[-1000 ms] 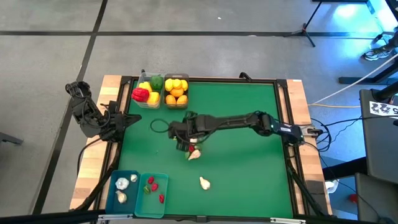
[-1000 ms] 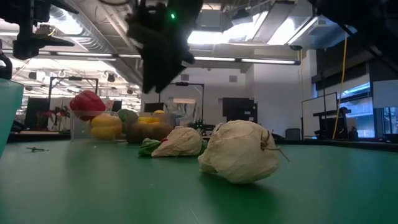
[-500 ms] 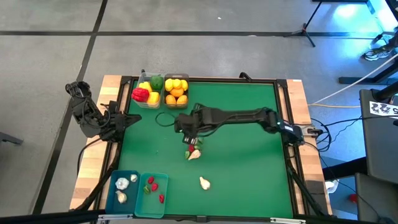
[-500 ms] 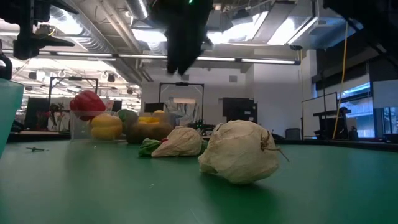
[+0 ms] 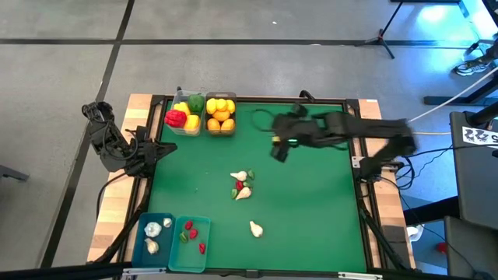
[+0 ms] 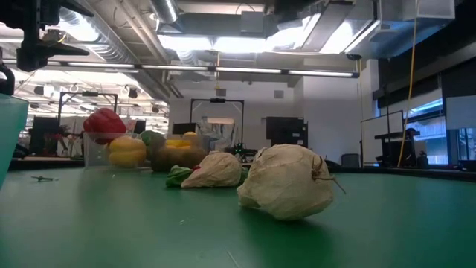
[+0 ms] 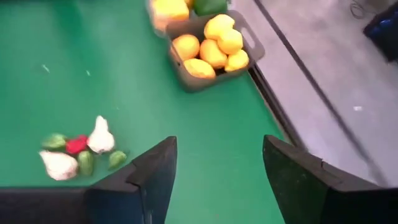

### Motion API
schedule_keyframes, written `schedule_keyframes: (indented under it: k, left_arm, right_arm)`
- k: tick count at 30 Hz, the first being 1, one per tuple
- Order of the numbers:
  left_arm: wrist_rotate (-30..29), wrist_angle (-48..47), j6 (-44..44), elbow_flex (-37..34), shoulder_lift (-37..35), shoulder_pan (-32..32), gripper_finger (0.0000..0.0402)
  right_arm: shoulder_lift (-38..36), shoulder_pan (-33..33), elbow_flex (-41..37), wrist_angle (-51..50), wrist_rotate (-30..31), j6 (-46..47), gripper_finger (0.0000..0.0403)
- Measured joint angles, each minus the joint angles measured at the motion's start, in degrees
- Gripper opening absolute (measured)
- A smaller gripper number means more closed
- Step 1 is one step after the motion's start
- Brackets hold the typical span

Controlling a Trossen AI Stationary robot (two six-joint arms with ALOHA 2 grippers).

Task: Sort produce into baskets
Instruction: Put the green chili pepper into the green bin

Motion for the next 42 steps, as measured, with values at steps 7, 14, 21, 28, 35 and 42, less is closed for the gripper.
schedule_keyframes:
  k: [7, 14, 21, 28, 35, 42]
  left_arm:
    - [0.0, 0.04, -0.03, 0.0, 0.01, -0.01, 0.0306]
    - [-0.02, 0.07, -0.13, 0.0, 0.0, -0.02, 0.0306]
    - [-0.1, 0.05, -1.09, 0.0, 0.0, -0.01, 0.0306]
    - [-0.12, 0.06, -1.2, 0.0, 0.0, 0.0, 0.0306]
    - [-0.16, 0.04, -1.11, 0.0, 0.0, 0.0, 0.0306]
    - [-0.16, 0.02, -0.85, 0.01, 0.01, 0.0, 0.0306]
  right_arm:
    - [-19.98, 0.34, -39.57, 40.06, -1.8, 11.55, 0.023]
    - [-11.19, 5.98, -53.05, 60.99, 3.22, 18.91, 0.023]
    - [4.24, 9.99, -51.2, 70.59, 10.17, 20.53, 0.023]
    - [12.82, 12.1, -48.5, 75.26, 18.72, 24.75, 0.023]
    - [17.57, 11.97, -46.62, 76.98, 19.84, 26.52, 0.023]
    - [21.0, 11.97, -45.37, 77.18, 19.23, 29.17, 0.023]
